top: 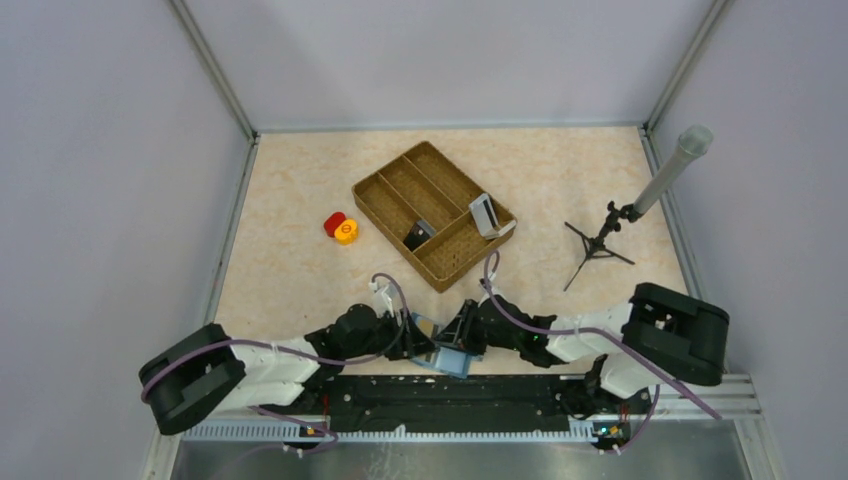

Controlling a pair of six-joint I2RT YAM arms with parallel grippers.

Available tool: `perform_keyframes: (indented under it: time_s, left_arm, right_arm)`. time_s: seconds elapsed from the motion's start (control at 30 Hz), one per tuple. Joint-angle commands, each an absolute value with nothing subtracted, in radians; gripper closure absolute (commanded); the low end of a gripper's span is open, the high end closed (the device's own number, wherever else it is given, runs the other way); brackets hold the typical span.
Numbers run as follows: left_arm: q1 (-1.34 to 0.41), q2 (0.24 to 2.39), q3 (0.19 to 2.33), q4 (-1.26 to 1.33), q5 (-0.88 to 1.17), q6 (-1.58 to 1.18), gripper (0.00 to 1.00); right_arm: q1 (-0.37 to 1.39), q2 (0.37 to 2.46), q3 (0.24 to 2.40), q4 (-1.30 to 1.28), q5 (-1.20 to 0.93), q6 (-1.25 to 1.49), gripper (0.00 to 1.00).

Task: Put the credit cards into the card holder
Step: Insert the credit card into the card holder, then pick up the credit card from the storage box.

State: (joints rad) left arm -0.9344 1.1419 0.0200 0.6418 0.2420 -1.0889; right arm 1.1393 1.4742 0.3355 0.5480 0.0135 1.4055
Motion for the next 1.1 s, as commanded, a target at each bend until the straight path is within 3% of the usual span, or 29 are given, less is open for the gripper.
perform_keyframes:
  time_s: [0.0, 0.07, 0.23, 0.33, 0.47, 0.7, 1.07]
  left_arm:
    - [-0.915, 1.060, 0.058, 0.355, 0.151, -1.010, 0.36]
    - [-0.913, 1.000, 0.089, 0.229, 0.108, -0.993, 0.26]
    - [-0.904, 0.858, 0.121, -0.011, 0.014, -1.000, 0.02]
    - [-0.896, 0.801, 0.148, -0.135, -0.055, -0.997, 0.01]
    - [-0.847, 0.761, 0.220, -0.284, -0.071, -0.964, 0.01]
    - [-0.647, 0.846, 0.451, -0.414, 0.080, -0.735, 0.01]
    - [-0.438, 1.090, 0.888, -0.633, 0.213, -0.352, 0.01]
  right_arm:
    - [1.099, 1.294, 0.351, 0.351, 0.098, 1.326, 0.68]
    - [1.072, 1.199, 0.355, 0.228, 0.132, 1.283, 0.66]
    - [0.951, 0.939, 0.422, -0.118, 0.222, 1.099, 0.45]
    - [0.839, 0.860, 0.514, -0.279, 0.254, 0.953, 0.33]
    - [0.663, 0.904, 0.641, -0.375, 0.194, 0.766, 0.26]
    - [0.532, 1.182, 0.856, -0.386, 0.164, 0.619, 0.23]
    - [0.465, 1.466, 1.034, -0.340, 0.259, 0.694, 0.24]
